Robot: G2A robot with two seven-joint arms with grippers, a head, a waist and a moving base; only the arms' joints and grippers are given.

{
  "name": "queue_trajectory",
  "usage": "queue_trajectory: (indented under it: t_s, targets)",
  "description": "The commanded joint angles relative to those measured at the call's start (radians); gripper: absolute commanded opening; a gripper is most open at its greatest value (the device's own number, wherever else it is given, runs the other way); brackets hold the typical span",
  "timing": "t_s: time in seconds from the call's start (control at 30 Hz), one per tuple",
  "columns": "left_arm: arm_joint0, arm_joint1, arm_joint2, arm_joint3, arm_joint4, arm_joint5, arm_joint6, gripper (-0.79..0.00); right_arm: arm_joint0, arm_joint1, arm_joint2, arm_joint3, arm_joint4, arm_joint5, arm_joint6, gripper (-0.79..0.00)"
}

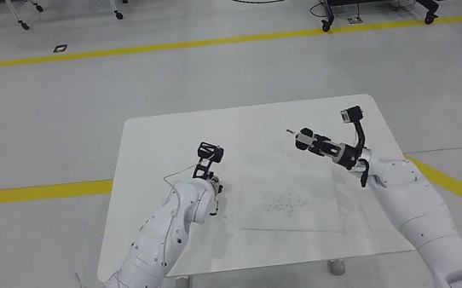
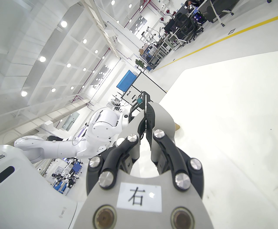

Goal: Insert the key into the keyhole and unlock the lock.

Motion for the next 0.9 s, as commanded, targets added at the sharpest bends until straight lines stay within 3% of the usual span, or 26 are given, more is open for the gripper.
queue_trajectory:
  t_s: [0.0, 0.17, 0.3, 0.4, 0.53, 0.63, 0.77, 0.87]
  targets:
    - [0.003, 0.000, -0.003, -0.004, 0.008, -0.002, -0.001, -0.785, 0.000, 0.000, 0.000, 0.000, 0.000, 0.000, 0.000, -0.785]
    - [0.013, -0.002, -0.012, -0.008, 0.024, -0.012, 0.033, -0.785, 0.000, 0.000, 0.000, 0.000, 0.000, 0.000, 0.000, -0.785]
    - [0.046, -0.001, -0.046, -0.030, -0.005, -0.005, 0.151, -0.785, 0.000, 0.000, 0.000, 0.000, 0.000, 0.000, 0.000, -0.785]
    - [0.089, 0.001, -0.111, -0.052, -0.140, -0.039, 0.292, -0.785, 0.000, 0.000, 0.000, 0.000, 0.000, 0.000, 0.000, -0.785]
    - [0.146, 0.002, -0.211, -0.031, -0.431, -0.202, 0.464, -0.785, 0.000, 0.000, 0.000, 0.000, 0.000, 0.000, 0.000, -0.785]
    - [0.148, -0.003, -0.245, 0.076, -0.630, -0.348, 0.508, -0.785, 0.000, 0.000, 0.000, 0.000, 0.000, 0.000, 0.000, -0.785]
    - [0.109, -0.012, -0.223, 0.190, -0.693, -0.486, 0.532, -0.785, 0.000, 0.000, 0.000, 0.000, 0.000, 0.000, 0.000, -0.785]
    - [0.109, -0.012, -0.223, 0.190, -0.693, -0.486, 0.532, -0.785, 0.000, 0.000, 0.000, 0.000, 0.000, 0.000, 0.000, -0.785]
